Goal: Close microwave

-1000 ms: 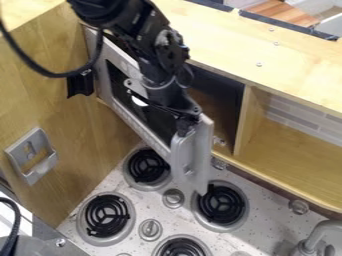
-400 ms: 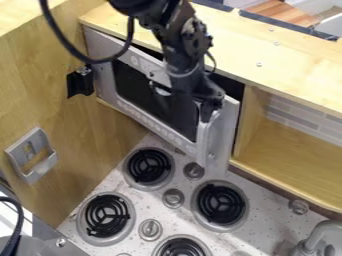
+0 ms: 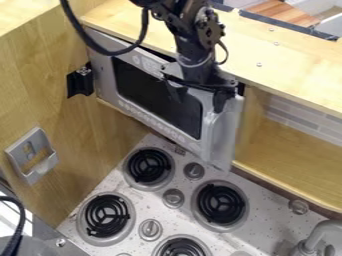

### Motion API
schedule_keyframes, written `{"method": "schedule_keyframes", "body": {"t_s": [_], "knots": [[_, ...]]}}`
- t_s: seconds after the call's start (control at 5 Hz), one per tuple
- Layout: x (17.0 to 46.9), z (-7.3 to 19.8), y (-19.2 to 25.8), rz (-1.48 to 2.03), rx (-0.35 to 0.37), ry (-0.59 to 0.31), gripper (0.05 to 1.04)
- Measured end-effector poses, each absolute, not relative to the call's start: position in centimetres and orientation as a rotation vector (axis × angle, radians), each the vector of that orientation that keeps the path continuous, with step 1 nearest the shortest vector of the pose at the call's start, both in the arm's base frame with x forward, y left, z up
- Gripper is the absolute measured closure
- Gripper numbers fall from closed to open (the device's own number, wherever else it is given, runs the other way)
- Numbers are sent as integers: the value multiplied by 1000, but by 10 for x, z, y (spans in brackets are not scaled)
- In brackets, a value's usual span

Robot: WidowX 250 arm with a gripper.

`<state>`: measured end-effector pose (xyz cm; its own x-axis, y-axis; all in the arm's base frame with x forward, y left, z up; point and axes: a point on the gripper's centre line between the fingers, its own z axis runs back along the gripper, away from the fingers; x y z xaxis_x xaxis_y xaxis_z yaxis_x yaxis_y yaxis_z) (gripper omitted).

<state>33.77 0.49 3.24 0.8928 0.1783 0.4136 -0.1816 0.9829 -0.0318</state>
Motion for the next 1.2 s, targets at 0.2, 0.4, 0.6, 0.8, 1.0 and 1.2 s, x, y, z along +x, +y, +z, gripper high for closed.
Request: {"method": "schedule_keyframes", "body": {"t_s": [0.2,0.4,0.6,0.8,1.0,1.2], "knots": [[345,31,1,216,-3,-442,85],[350,31,-1,241,-4,-459,85],[360,31,-2,264,-11,-488,85],[362,33,-3,269,-11,-494,85],[364,32,-6,265,-8,-478,85],[364,32,-4,244,12,-480,85]]}}
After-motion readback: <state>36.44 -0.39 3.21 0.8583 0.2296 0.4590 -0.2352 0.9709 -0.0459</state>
